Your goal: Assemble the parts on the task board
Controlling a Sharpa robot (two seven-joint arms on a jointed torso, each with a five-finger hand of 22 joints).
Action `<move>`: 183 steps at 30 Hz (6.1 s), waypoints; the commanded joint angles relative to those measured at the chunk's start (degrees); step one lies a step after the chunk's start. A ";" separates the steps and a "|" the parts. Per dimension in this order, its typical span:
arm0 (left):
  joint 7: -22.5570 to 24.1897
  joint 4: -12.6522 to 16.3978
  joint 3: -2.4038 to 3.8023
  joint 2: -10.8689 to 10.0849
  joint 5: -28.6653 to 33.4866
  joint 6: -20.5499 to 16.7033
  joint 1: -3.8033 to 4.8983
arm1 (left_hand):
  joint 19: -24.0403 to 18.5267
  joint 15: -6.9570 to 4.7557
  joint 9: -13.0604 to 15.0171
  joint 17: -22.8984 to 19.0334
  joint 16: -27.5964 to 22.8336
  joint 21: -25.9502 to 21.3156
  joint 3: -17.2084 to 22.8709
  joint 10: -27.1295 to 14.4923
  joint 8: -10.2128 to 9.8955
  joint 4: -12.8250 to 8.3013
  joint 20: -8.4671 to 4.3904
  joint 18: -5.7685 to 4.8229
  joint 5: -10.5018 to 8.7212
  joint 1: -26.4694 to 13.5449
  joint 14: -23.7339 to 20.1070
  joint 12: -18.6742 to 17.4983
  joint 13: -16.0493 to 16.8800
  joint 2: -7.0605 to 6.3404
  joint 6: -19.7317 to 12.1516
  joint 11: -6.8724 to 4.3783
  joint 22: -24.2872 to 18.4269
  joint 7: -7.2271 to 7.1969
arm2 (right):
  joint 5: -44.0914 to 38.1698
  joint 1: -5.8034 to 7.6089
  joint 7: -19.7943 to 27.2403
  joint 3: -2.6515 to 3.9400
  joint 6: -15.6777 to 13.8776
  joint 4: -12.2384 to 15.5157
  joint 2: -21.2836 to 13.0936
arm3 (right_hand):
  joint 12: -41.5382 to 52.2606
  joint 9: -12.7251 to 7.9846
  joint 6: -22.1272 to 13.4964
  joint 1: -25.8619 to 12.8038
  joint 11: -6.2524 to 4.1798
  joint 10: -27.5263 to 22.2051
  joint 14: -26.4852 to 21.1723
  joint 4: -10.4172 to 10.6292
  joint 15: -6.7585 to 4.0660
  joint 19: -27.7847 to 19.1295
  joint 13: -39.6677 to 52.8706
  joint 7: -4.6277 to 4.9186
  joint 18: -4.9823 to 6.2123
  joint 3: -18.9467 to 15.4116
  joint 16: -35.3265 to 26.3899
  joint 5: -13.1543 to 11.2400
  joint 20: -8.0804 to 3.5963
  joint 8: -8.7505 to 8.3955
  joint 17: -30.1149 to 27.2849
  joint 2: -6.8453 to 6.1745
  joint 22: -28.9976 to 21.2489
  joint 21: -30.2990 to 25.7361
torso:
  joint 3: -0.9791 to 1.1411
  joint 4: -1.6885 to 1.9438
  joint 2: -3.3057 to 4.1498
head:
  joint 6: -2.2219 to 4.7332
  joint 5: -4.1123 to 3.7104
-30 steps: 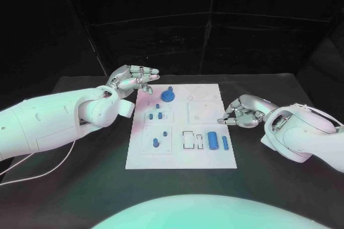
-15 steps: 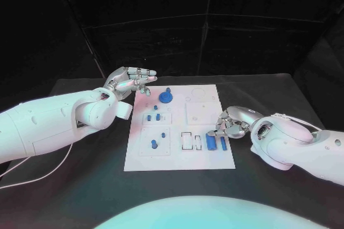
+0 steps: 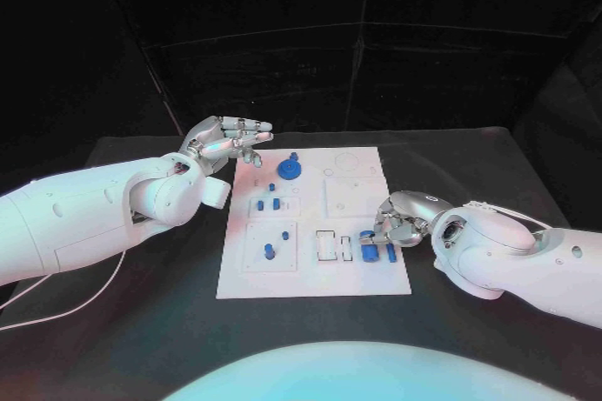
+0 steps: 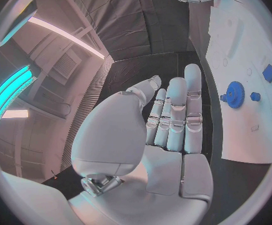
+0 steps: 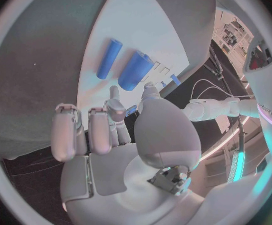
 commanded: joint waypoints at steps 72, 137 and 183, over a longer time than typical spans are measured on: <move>-1.17 0.17 -0.56 -0.33 0.14 2.37 0.06 | -0.17 -0.11 0.01 -0.11 -0.26 -0.33 -0.52 -0.41 0.13 -0.03 -0.01 0.75 0.03 -0.17 -0.44 0.37 -0.14 0.37 -0.30 -0.08 -0.07 -0.05 | 6.45 -1.89 -1.27 0.05 -10.74 3.81 1.47 | 2.86 2.64 -1.03 6.48 -0.95 3.83 3.47 -0.45 -0.60 1.73 6.16 -1.01 -1.22 1.09 2.30 18.27 -0.65 5.75 4.30 4.46 5.57 1.42 | -0.04 0.04 0.06 | -0.07 0.53; -1.32 0.09 -0.61 -0.36 0.14 2.84 0.06 | -0.21 -0.09 0.01 -0.14 -0.22 -0.38 -0.64 -0.66 0.13 0.00 0.02 0.75 0.04 -0.22 -0.51 0.44 -0.19 0.43 -0.35 -0.06 -0.10 -0.04 | 13.89 -1.78 11.89 0.08 -15.35 3.63 1.23 | -0.69 1.52 -3.53 9.17 0.07 2.47 3.33 -4.41 0.18 0.85 5.81 0.18 -0.93 0.51 1.88 4.53 -0.07 3.09 4.50 5.62 4.54 0.56 | -0.13 -0.12 -0.27 | -0.08 0.64; -1.50 -0.94 -1.84 -0.33 0.14 3.52 -0.04 | -0.32 -0.05 0.03 -0.19 -0.20 -0.47 -0.85 -0.57 0.21 0.18 0.07 0.73 0.01 -0.46 -0.65 0.73 -0.17 0.53 -0.30 -0.08 -0.14 -0.06 | 3.41 -3.98 1.38 -0.08 -4.04 -1.06 -3.77 | -3.78 0.05 1.17 10.49 -0.17 1.40 2.86 -4.74 0.08 -0.15 3.74 -0.18 -0.54 -2.54 0.20 4.91 0.03 -0.59 2.56 5.21 2.98 -0.62 | -0.37 -1.06 -0.87 | -0.30 -1.62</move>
